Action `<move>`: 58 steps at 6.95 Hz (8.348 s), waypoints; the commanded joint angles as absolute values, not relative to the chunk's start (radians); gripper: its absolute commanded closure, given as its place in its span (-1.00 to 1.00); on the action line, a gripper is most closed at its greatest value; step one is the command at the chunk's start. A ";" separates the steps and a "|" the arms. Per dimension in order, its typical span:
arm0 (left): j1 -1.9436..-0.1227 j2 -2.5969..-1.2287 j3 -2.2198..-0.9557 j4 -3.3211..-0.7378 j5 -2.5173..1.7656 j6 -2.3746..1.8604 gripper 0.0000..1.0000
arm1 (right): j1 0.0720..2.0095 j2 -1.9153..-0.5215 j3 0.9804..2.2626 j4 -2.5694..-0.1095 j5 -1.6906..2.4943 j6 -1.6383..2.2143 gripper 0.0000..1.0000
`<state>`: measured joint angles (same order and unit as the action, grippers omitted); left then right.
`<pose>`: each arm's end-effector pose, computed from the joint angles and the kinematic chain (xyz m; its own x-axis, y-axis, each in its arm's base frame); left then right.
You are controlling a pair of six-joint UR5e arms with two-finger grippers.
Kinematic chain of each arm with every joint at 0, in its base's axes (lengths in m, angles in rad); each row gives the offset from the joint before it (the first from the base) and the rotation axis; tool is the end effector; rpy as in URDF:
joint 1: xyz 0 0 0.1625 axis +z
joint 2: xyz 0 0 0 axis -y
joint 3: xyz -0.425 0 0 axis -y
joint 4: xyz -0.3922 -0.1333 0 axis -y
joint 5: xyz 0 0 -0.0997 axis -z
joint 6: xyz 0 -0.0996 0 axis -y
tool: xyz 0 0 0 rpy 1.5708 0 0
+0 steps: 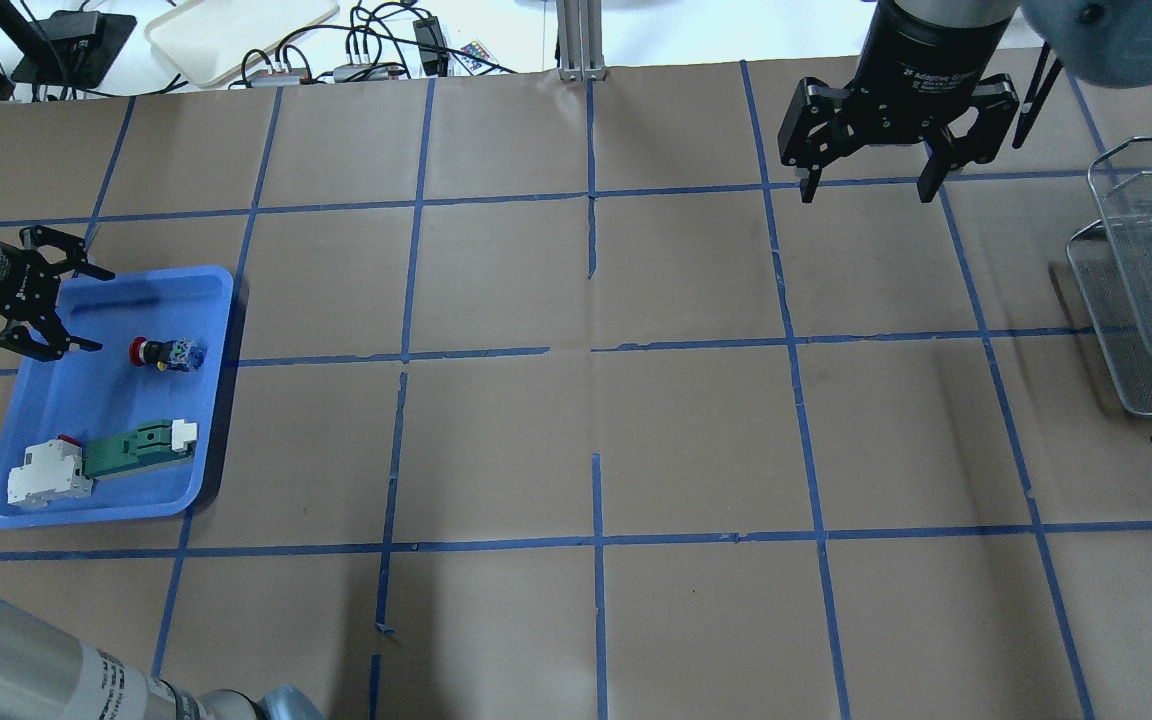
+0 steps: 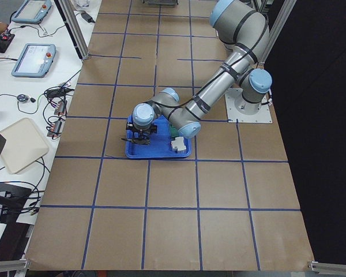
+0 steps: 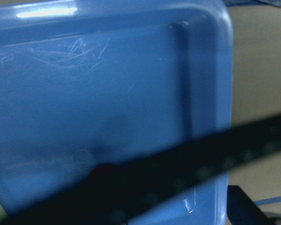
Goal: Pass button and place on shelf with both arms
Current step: 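Lower the left gripper and close it on the red-capped button, then lift the button with the left gripper and carry it toward the table center, then hold the button with the left gripper while the right gripper closes on its base, then open the left gripper and pull it back while the right gripper holds the button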
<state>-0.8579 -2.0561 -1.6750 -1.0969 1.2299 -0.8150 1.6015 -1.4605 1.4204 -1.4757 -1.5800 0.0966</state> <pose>0.2745 -0.5723 0.2156 0.0011 -0.9896 0.1438 -0.9461 0.0456 0.3208 0.1487 -0.5284 0.4957 -0.9978 0.0652 0.0144 0.0659 0.9964 0.0538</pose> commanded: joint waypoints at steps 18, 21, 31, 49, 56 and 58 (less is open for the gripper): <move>-1.048 -1.961 -1.557 -1.394 1.131 -1.069 1.00 | 1.600 -1.454 1.419 -1.532 -1.580 0.081 -1.00; -1.312 -1.873 -1.568 -1.371 1.069 -1.331 1.00 | 1.600 -1.463 1.417 -1.534 -1.557 -0.105 -1.00; -1.791 -1.801 -1.557 -1.166 1.008 -1.954 1.00 | 1.586 -1.459 1.427 -1.523 -1.296 -1.688 -0.99; -1.805 -1.733 -1.555 -1.166 0.923 -2.010 1.00 | 1.594 -1.473 1.485 -1.575 -1.030 -1.571 0.50; -1.802 -1.724 -1.552 -1.166 0.931 -2.010 -0.39 | 1.592 -1.471 1.473 -1.575 -0.982 -1.617 0.75; -1.793 -1.695 -1.552 -1.166 0.937 -2.010 -0.42 | 1.592 -1.471 1.473 -1.575 -0.986 -1.617 0.76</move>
